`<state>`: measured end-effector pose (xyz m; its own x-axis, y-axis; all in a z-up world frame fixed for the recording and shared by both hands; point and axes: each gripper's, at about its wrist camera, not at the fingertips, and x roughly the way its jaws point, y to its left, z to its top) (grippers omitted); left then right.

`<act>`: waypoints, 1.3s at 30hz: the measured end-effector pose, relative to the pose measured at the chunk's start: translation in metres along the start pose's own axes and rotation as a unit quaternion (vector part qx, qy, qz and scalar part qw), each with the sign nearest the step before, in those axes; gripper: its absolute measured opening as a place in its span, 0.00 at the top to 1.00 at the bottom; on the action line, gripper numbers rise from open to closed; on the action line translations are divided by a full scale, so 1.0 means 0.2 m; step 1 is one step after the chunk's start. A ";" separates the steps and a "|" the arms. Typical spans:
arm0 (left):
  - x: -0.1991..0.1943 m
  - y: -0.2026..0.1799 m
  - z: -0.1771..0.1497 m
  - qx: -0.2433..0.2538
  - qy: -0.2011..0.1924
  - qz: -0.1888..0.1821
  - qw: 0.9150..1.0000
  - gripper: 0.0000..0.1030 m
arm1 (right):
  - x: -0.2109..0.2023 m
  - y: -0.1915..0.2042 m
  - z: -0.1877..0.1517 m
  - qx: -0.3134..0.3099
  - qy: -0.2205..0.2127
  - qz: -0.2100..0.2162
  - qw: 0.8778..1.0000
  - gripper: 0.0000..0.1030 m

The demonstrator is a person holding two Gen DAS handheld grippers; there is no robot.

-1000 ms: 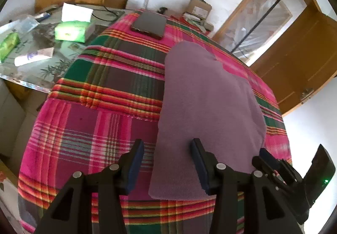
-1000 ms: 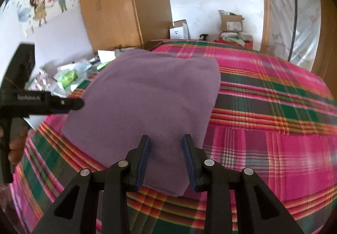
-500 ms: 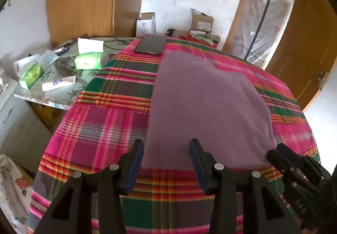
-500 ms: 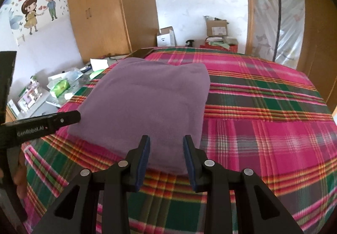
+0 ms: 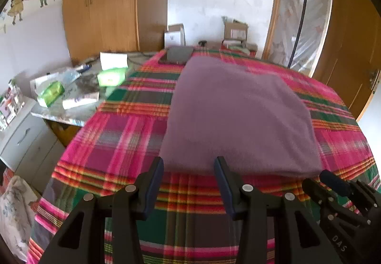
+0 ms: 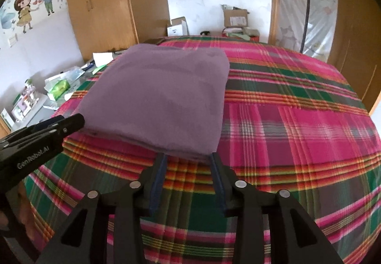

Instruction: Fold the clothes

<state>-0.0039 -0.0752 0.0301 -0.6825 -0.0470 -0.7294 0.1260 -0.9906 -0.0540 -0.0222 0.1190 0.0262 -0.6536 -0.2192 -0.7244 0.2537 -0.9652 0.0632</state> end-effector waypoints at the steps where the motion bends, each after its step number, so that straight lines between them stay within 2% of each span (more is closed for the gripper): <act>1: 0.01 0.00 0.00 0.001 0.003 0.001 1.000 0.56 | 0.01 0.00 0.00 0.001 0.003 -0.002 1.000 0.60; 9: 0.09 -0.02 -0.03 0.001 0.022 0.000 1.000 0.56 | 0.07 -0.01 -0.01 0.002 0.028 -0.003 1.000 0.58; 19: 0.13 -0.06 -0.05 0.011 0.030 0.013 0.999 0.56 | 0.11 0.02 0.01 -0.005 0.034 -0.017 0.999 0.45; 24: 0.13 -0.07 -0.05 0.013 0.030 0.017 0.999 0.55 | 0.12 0.05 0.00 -0.013 0.038 -0.028 0.999 0.42; 27: 0.13 -0.07 -0.06 0.013 0.031 0.018 0.999 0.54 | 0.12 0.04 0.00 -0.008 0.039 -0.035 0.999 0.36; 29: 0.13 -0.07 -0.05 0.012 0.031 0.020 0.999 0.54 | 0.12 0.02 0.00 -0.003 0.039 -0.039 0.998 0.36; 33: 0.13 -0.06 -0.05 0.005 0.032 0.025 0.999 0.47 | 0.12 0.01 0.00 -0.002 0.040 -0.044 0.998 0.33; 39: 0.14 -0.05 -0.05 0.003 0.033 0.027 0.999 0.45 | 0.12 0.01 0.00 0.001 0.042 -0.048 0.998 0.29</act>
<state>-0.0167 -0.0649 0.0035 -0.6255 -0.0918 -0.7748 0.1563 -0.9877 -0.0092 -0.0382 0.1125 0.0094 -0.6126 -0.1130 -0.7823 0.1911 -0.9815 -0.0079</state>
